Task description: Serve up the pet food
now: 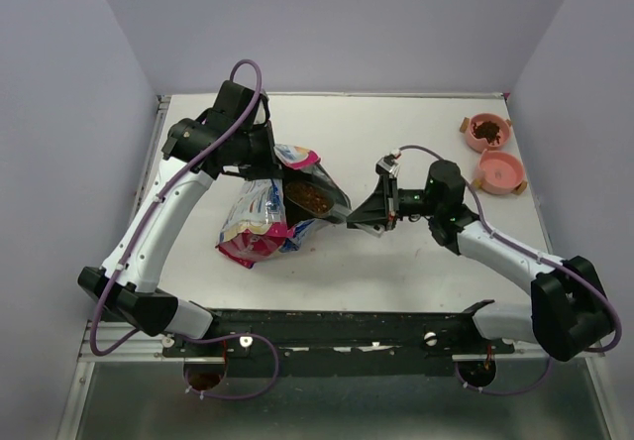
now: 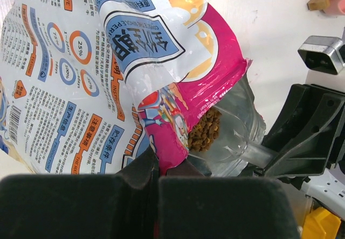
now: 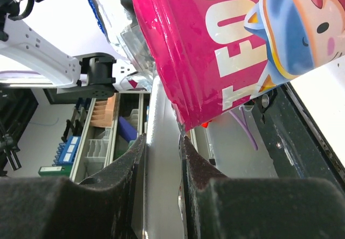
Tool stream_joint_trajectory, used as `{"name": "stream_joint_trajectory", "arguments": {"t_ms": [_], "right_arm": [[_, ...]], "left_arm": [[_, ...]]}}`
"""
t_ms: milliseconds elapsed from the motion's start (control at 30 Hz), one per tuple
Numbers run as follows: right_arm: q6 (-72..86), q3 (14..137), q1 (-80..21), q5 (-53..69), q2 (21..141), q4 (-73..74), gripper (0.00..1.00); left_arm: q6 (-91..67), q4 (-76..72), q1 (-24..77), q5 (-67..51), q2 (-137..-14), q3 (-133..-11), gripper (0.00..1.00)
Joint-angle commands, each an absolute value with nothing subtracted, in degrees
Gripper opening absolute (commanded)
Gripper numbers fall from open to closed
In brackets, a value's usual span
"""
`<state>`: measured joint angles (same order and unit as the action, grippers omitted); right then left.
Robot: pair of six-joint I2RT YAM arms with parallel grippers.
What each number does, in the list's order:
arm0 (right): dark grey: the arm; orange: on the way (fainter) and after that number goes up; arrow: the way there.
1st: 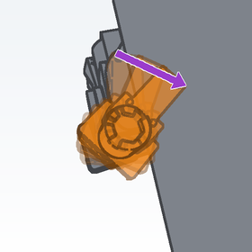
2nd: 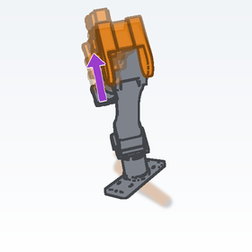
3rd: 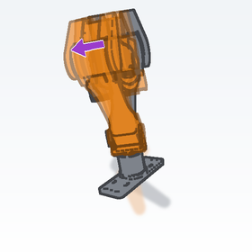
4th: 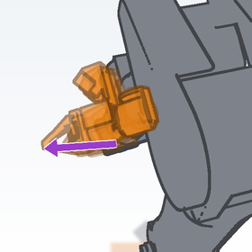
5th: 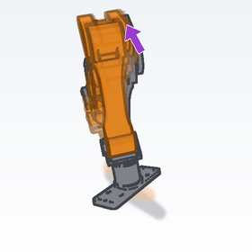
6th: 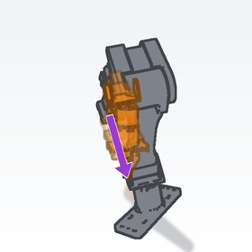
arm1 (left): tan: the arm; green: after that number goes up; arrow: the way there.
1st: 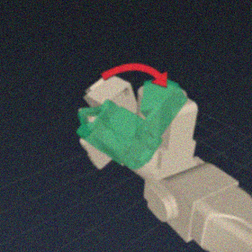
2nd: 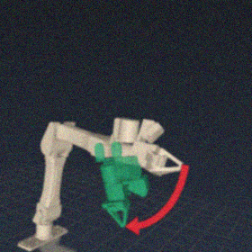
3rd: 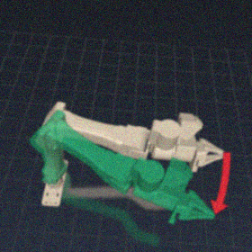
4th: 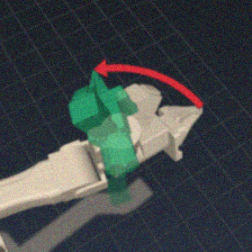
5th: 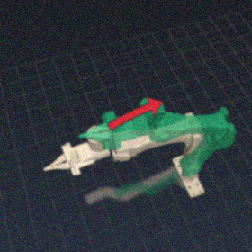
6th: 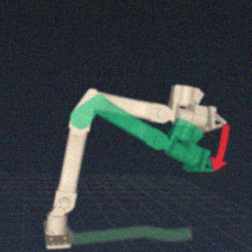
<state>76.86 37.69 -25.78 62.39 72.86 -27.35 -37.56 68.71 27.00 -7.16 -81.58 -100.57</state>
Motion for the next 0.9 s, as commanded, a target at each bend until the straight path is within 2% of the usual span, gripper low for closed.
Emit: {"name": "stream_joint_trajectory", "arguments": {"t_ms": [0, 67, 133, 200, 267, 367, 500, 700, 867], "right_arm": [[77.3, 36.1, -25.6, 63.1, 72.4, -35.4, 0.00], [79.1, 34.1, -25.6, 63.9, 73.6, -41.4, 0.00], [86.6, 31.7, -25.6, 64.9, 75.3, -55.7, 0.00], [88.1, 30.8, -25.6, 65.0, 76.2, -59.5, 0.00], [83.8, 32.4, -25.7, 64.7, 77.2, -53.7, 0.00], [85.2, 33.9, -25.8, 65.4, 77.4, -56.8, 0.00], [78.3, 35.2, -25.7, 65.5, 76.2, -45.8, 0.00], [84.9, 32.1, -25.7, 66.1, 76.9, -58.8, 0.00], [83.1, 31.8, -25.7, 65.0, 73.0, -53.7, 0.00]], "left_arm": [[-38.1, 63.0, 27.1, -9.8, -76.3, -102.3, 0.00], [-38.2, 62.7, 27.0, -9.9, -76.2, -102.0, 0.00], [-38.2, 62.8, 27.1, -10.4, -76.5, -102.3, 0.00], [-38.1, 63.0, 27.1, -10.2, -76.7, -102.9, 0.00], [-38.0, 63.2, 26.9, -9.9, -76.7, -103.3, 0.00], [-37.8, 63.5, 26.7, -9.3, -76.4, -103.5, 0.00], [-37.8, 63.4, 26.4, -9.3, -76.1, -103.1, 0.00], [-37.8, 63.1, 26.3, -9.8, -76.5, -103.3, 0.00], [-37.6, 63.5, 26.2, -9.2, -76.4, -103.1, 0.00]]}}
